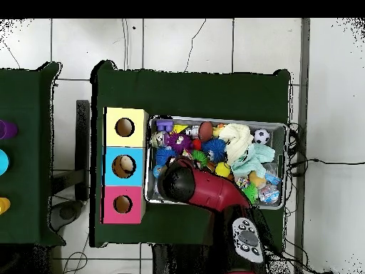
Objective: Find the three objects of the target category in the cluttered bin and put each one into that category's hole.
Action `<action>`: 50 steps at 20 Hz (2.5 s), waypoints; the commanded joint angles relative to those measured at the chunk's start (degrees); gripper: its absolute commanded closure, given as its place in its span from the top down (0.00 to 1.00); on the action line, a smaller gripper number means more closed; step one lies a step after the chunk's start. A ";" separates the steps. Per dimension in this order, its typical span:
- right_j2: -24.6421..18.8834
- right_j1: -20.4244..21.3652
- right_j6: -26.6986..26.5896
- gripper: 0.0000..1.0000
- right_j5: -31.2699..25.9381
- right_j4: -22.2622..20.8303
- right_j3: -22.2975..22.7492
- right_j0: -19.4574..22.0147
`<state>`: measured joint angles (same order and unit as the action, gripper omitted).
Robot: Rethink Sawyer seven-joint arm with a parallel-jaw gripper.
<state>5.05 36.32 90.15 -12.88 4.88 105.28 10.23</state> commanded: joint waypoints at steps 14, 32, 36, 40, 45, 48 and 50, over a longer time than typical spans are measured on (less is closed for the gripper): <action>-0.72 0.13 10.59 1.00 -4.76 2.07 -4.39 0.05; 0.04 -4.63 11.46 1.00 1.08 1.98 -6.11 -0.84; -0.05 -5.09 11.84 1.00 2.48 1.94 -5.72 -0.93; -0.05 -5.82 12.42 1.00 3.82 2.09 -5.65 -1.14; -0.26 -7.40 13.20 1.00 6.66 2.37 -5.60 -1.48; -0.28 -7.78 13.15 1.00 7.34 2.58 -5.53 -1.59; -0.24 -7.93 12.98 1.00 7.49 2.74 -5.73 -1.58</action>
<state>6.61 31.18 90.17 -8.61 4.93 102.56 8.72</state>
